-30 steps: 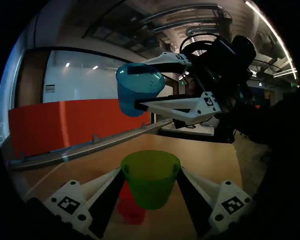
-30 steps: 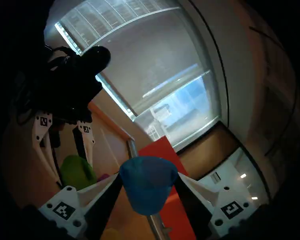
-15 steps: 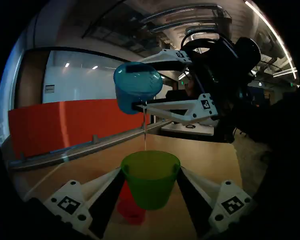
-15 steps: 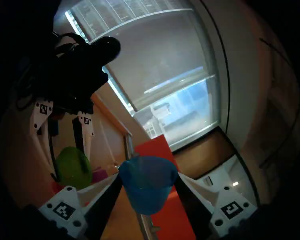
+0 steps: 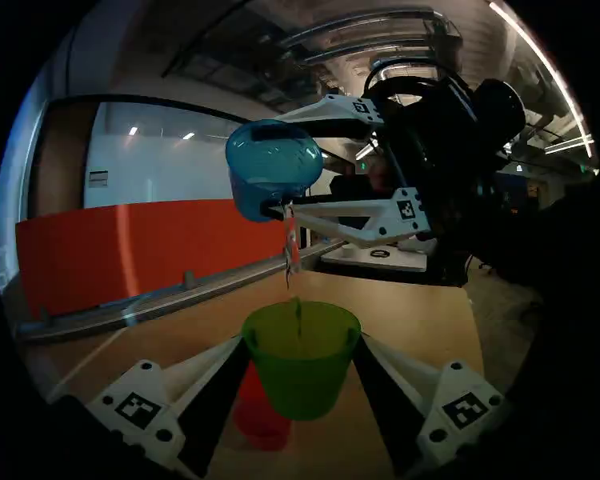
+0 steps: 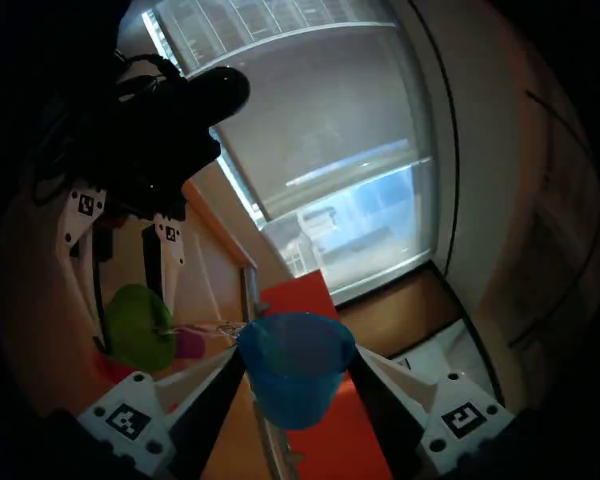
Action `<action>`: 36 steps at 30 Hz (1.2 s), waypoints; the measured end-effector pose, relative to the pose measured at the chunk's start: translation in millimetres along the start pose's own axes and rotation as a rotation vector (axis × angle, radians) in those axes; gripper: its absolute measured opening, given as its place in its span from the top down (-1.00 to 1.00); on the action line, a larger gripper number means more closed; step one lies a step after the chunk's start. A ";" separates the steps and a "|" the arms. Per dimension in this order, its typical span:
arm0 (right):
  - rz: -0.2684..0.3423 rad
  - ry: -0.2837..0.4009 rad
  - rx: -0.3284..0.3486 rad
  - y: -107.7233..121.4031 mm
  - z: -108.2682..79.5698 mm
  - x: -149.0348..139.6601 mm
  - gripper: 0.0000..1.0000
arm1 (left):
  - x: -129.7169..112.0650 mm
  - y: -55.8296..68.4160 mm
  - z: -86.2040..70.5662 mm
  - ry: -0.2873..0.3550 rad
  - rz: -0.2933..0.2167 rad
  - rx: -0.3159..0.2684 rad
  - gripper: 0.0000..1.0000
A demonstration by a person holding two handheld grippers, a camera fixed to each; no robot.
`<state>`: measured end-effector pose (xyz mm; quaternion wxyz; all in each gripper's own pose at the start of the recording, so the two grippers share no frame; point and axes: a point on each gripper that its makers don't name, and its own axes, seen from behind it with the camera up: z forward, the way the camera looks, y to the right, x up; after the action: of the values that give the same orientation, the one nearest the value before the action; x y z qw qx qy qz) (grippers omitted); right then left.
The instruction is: Pour water
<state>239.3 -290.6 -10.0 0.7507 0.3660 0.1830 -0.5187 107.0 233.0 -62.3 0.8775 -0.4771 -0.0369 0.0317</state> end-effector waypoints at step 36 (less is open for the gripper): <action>-0.183 -0.014 -0.056 23.0 -0.9 4.3 -0.81 | 2.5 -0.5 0.0 0.006 -0.001 -0.001 -0.72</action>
<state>262.1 -288.2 -5.2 0.7113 0.3232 0.2249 -0.5823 109.5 233.0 -61.8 0.8774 -0.4776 -0.0345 0.0299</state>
